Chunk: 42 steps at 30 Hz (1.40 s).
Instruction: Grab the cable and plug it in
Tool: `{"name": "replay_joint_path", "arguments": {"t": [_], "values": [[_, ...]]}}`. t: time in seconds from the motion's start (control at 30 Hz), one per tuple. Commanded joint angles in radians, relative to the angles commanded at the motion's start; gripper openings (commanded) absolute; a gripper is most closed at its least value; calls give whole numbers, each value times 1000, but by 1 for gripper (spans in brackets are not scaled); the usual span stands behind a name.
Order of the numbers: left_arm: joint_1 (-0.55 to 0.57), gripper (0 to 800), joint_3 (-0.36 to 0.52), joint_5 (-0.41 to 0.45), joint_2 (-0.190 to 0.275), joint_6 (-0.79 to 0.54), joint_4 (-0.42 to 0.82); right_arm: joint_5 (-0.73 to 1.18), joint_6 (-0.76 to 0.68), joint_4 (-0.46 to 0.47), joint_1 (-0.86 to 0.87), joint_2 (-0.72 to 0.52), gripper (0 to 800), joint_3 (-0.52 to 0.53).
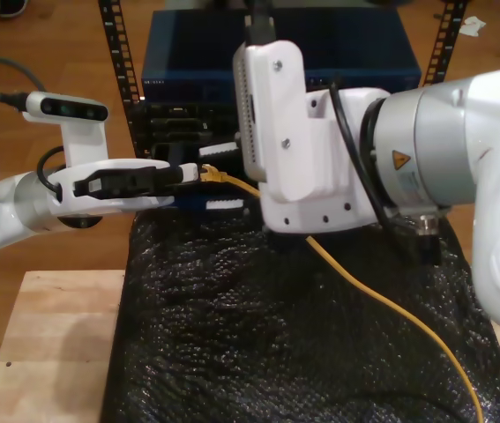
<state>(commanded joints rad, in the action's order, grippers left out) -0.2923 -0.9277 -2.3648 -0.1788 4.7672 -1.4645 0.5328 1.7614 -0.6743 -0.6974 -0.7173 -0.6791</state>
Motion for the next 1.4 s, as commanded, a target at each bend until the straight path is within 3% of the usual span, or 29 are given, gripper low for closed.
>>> {"name": "replay_joint_path", "arguments": {"t": [1.4], "values": [[0, 30, -2, -29, 5, -2, -20, -3, 2, -2, 41, -14, 360, -3]]}}
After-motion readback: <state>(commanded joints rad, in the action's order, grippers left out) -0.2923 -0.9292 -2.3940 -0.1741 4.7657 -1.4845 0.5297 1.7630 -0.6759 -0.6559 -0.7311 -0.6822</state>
